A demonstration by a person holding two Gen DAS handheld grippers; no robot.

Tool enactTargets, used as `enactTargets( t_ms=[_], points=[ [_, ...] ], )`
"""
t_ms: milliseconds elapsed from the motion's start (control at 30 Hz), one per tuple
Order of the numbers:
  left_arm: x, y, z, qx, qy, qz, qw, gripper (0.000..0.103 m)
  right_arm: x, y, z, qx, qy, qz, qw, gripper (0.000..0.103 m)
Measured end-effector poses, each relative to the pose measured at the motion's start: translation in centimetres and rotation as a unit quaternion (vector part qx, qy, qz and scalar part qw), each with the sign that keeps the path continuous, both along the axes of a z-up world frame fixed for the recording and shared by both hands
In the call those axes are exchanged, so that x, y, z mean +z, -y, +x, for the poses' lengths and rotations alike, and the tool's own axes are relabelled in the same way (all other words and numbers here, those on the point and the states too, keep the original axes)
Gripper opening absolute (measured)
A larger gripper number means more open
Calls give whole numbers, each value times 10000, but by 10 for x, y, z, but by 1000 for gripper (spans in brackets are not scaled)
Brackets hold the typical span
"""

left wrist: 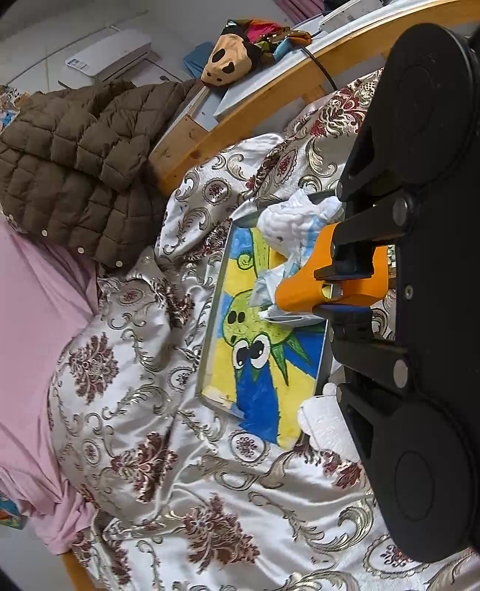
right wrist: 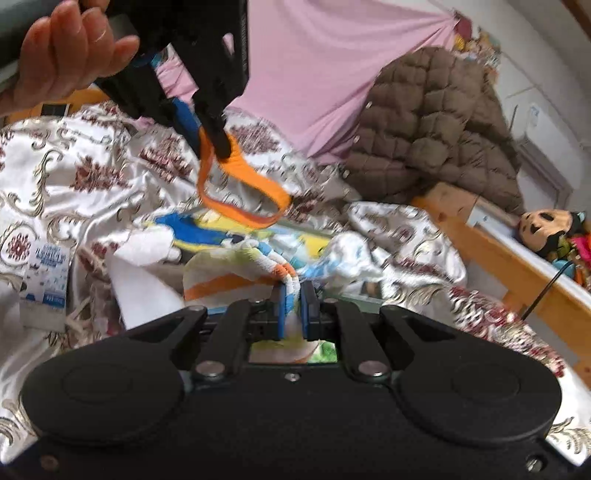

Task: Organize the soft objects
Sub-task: 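Lift the orange cup and striped towel and carry both toward the frog-painting tray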

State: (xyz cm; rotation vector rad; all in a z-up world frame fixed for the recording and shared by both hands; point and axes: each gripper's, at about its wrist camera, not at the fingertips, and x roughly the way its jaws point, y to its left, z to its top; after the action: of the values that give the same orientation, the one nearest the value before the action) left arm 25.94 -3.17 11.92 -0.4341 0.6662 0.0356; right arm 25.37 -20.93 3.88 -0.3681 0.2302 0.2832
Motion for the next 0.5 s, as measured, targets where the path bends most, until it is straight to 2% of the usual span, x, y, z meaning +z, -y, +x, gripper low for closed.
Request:
enactTargets(
  t_ms=[233,500],
  points=[
    [21,-3,3,2,256,162,9995,13,9,9,-6,-168,405,214,9988,3],
    [27,-11,23,161,399,365,9984,13,23,8,15,-144,829,570,9948,3]
  ],
)
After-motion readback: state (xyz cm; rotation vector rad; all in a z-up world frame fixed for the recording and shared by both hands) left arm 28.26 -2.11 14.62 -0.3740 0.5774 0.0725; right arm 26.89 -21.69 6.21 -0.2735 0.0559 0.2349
